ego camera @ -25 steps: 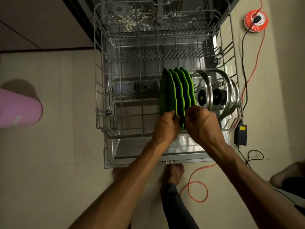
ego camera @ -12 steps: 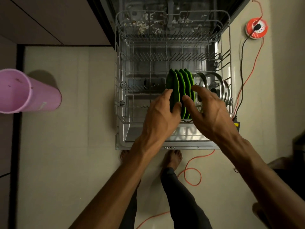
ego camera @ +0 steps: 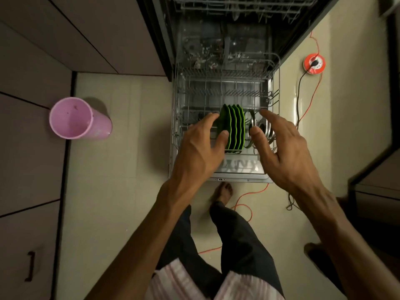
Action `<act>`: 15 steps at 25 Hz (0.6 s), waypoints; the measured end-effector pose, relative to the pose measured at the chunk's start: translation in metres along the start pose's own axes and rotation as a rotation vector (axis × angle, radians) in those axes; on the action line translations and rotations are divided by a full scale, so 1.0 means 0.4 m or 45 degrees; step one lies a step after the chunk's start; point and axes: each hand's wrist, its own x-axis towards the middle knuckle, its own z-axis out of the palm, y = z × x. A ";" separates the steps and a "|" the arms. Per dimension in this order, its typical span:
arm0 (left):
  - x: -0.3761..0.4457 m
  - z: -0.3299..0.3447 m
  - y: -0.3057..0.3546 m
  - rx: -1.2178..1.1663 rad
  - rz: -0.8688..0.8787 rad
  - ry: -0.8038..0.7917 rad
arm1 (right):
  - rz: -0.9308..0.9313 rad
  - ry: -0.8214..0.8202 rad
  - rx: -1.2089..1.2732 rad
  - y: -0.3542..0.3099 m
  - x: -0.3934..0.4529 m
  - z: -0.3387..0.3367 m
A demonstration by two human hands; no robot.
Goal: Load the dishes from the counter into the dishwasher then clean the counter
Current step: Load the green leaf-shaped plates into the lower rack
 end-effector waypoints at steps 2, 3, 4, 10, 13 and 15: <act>-0.055 -0.056 0.044 -0.002 0.027 0.044 | -0.043 0.021 0.021 -0.058 -0.025 -0.053; -0.080 -0.081 0.063 -0.001 0.035 0.062 | -0.060 0.037 0.041 -0.083 -0.035 -0.074; -0.107 -0.108 0.083 0.005 0.043 0.085 | -0.075 0.052 0.064 -0.111 -0.047 -0.096; -0.248 -0.193 0.149 0.009 -0.019 0.245 | -0.187 0.044 0.166 -0.227 -0.114 -0.157; -0.296 -0.206 0.172 -0.032 -0.066 0.332 | -0.251 0.007 0.194 -0.266 -0.135 -0.157; -0.316 -0.223 0.184 -0.039 -0.056 0.409 | -0.333 -0.029 0.185 -0.297 -0.137 -0.159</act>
